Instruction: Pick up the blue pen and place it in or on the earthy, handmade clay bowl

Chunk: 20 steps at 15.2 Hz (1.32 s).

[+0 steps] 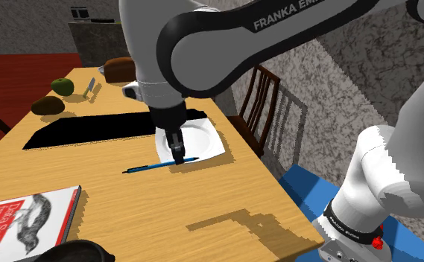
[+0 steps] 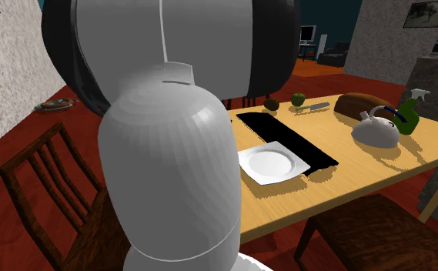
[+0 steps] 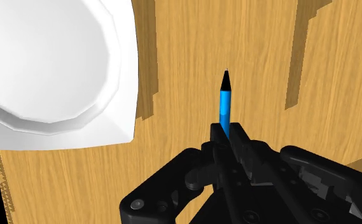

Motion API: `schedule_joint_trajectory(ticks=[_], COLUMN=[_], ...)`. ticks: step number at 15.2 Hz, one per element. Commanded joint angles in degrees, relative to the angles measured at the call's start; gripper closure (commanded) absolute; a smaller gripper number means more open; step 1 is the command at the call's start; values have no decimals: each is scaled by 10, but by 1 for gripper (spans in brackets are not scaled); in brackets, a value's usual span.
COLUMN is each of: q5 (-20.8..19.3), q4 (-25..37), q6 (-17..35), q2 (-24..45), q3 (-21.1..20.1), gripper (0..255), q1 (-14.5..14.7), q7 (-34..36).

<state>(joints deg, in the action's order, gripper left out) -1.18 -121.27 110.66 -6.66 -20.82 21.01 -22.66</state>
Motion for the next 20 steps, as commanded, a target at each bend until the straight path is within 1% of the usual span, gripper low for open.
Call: schedule_joint_trajectory(ticks=[1,11,16,20], q5=[1,6,-1,-17], q4=[11,73,129,187], q6=[-15,-89,-107,-124], q2=[-4,-17,28,75], q3=[1,3,-39,-70], gripper=[255,255,255,255], q1=[0,-1,29,56], q7=[-2,-9,66,129])
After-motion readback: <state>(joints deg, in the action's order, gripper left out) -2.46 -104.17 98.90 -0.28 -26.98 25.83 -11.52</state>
